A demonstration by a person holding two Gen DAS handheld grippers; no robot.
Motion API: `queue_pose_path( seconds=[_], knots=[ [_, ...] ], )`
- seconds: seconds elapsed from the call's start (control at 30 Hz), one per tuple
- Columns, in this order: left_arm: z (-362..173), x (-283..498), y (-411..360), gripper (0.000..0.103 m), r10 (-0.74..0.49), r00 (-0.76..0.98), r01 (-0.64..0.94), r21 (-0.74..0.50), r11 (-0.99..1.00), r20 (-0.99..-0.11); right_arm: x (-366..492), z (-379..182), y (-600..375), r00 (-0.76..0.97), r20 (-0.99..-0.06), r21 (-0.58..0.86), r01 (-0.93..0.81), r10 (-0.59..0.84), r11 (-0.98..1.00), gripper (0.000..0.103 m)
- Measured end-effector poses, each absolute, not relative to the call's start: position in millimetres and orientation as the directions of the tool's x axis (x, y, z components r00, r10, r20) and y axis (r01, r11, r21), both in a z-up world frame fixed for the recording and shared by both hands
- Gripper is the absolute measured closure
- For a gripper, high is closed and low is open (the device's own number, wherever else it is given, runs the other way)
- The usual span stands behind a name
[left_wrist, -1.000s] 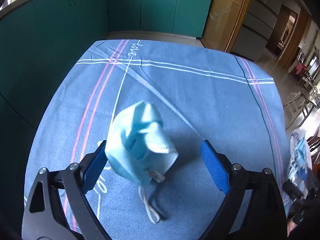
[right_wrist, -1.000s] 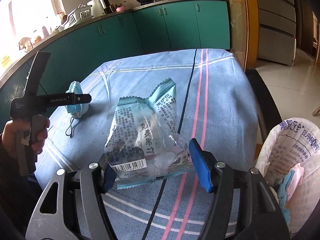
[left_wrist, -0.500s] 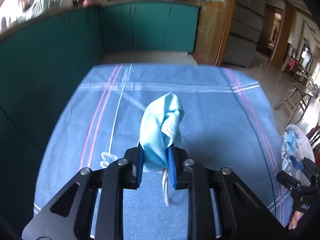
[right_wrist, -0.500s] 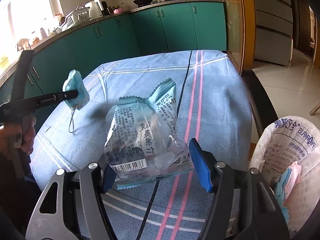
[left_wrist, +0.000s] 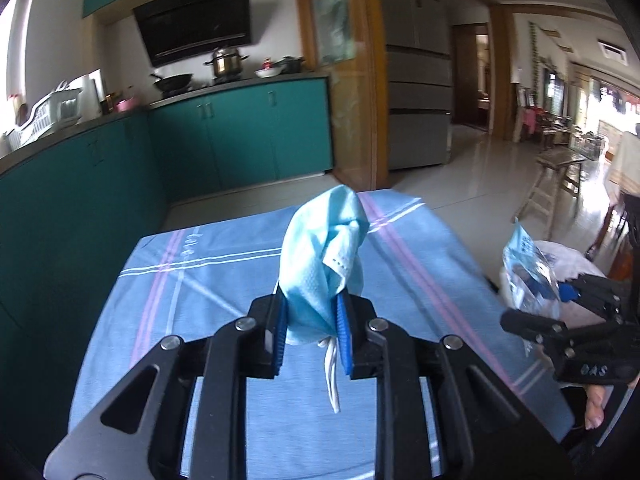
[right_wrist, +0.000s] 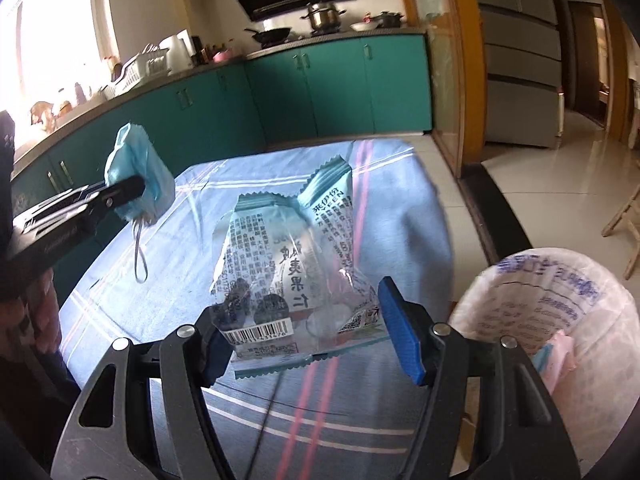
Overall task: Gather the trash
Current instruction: 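Carry the mask with the left tool while the right tool carries the snack bag to the wastebasket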
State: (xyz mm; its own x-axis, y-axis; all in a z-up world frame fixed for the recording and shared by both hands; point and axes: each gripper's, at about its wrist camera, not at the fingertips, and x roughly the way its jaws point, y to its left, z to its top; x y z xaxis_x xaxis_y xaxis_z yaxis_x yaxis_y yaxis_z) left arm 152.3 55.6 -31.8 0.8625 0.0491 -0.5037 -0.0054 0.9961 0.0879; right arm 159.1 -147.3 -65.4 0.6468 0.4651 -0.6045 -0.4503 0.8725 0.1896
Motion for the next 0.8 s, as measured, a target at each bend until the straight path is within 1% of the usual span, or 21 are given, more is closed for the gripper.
queue_pose_path(
  seconds=[0.13, 0.2, 0.3, 0.4, 0.53, 0.8],
  knots=[
    [-31.7, 151.4, 20.8, 0.081, -0.018, 0.859, 0.071, 0.085, 0.994, -0.512, 156.0, -58.0, -179.5, 0.692, -0.577, 0.21, -0.388, 0.434, 0.897, 0.038],
    [-32.8, 151.3, 4.0, 0.081, -0.042, 0.857, 0.102, 0.09, 0.991, -0.513, 155.2, -54.8, -199.4, 0.709, -0.561, 0.244, -0.352, 0.427, 0.904, 0.038],
    [-35.2, 153.4, -20.7, 0.081, -0.102, 0.846, 0.159, 0.066, 0.985, -0.523, 151.0, -48.5, -234.8, 0.746, -0.527, 0.292, -0.291, 0.407, 0.911, 0.038],
    [-38.1, 157.6, -48.9, 0.081, -0.158, 0.832, 0.217, 0.05, 0.975, -0.532, 143.4, -45.5, -269.6, 0.795, -0.505, 0.293, -0.208, 0.335, 0.933, 0.038],
    [-45.9, 164.2, -90.4, 0.08, -0.253, 0.792, 0.315, 0.017, 0.949, -0.555, 139.2, -52.4, -309.1, 0.828, -0.532, 0.245, -0.052, 0.18, 0.968, 0.038],
    [-73.7, 179.7, -167.4, 0.08, -0.346, 0.715, 0.438, 0.003, 0.899, -0.608, 146.5, -72.6, -350.1, 0.794, -0.598, 0.282, 0.084, 0.107, 0.956, 0.038]
  ],
)
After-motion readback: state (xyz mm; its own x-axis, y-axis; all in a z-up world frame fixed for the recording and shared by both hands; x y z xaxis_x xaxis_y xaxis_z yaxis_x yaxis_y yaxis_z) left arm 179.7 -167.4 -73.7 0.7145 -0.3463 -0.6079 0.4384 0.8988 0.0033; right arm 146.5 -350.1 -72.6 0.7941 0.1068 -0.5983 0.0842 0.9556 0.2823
